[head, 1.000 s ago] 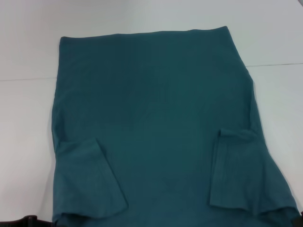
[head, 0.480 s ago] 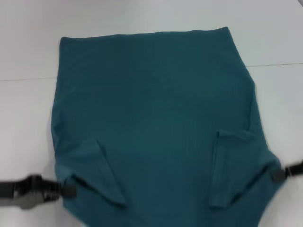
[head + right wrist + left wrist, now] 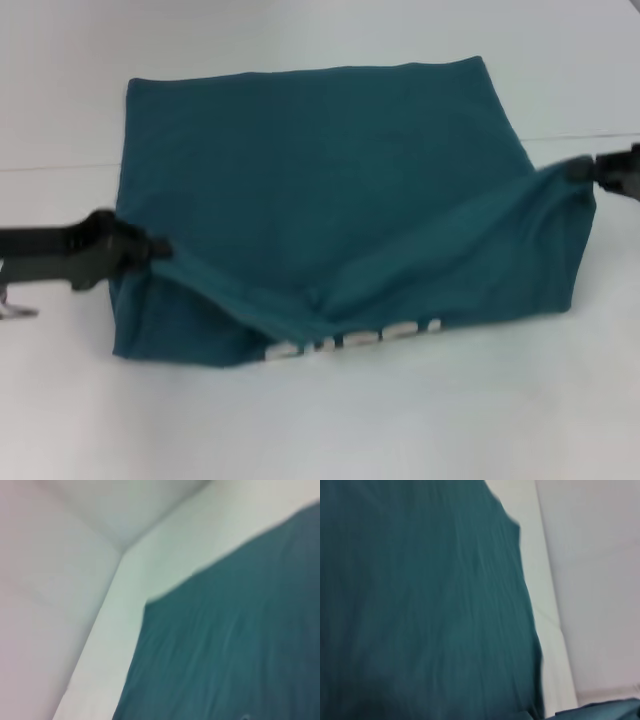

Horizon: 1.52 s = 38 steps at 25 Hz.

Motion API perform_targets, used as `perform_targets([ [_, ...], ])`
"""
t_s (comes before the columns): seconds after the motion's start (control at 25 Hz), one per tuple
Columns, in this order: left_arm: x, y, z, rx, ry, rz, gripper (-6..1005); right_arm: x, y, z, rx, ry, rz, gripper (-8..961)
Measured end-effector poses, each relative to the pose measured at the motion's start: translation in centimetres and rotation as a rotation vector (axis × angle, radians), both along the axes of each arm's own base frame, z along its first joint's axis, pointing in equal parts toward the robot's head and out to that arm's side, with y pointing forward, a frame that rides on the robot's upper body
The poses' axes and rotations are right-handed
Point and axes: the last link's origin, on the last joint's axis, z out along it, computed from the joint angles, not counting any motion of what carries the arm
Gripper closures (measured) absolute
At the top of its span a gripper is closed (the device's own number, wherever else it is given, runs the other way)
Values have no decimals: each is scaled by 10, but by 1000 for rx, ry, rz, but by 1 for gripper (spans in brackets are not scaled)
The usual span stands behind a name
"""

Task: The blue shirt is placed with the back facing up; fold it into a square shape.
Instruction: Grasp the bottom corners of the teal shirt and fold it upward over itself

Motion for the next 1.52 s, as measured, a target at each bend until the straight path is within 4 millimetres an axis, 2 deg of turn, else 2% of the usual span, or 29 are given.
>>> perform_targets([
  [0.08, 3, 15, -2, 44, 29, 16, 978, 4, 13, -8, 61, -14, -46, 892],
  [0.2, 8, 36, -11, 103, 109, 29, 979, 3, 30, -30, 80, -81, -69, 892],
  [0.36, 6, 48, -28, 145, 233, 37, 979, -2, 46, -65, 49, -238, -77, 891],
  [0.48, 3, 50, -38, 155, 309, 30, 979, -5, 53, -76, 36, -318, -70, 891],
  [0.8, 4, 53, -39, 161, 377, -11, 978, -11, 65, -72, 50, -379, -81, 890],
  [1.24, 27, 78, -19, 220, 409, -46, 979, -44, 97, -47, 159, -373, -57, 891],
  [1.4, 32, 88, -16, 254, 452, -56, 978, -45, 104, -45, 201, -387, -77, 890],
  [1.52, 32, 90, -21, 257, 492, -66, 978, -41, 107, -52, 208, -413, -98, 889],
])
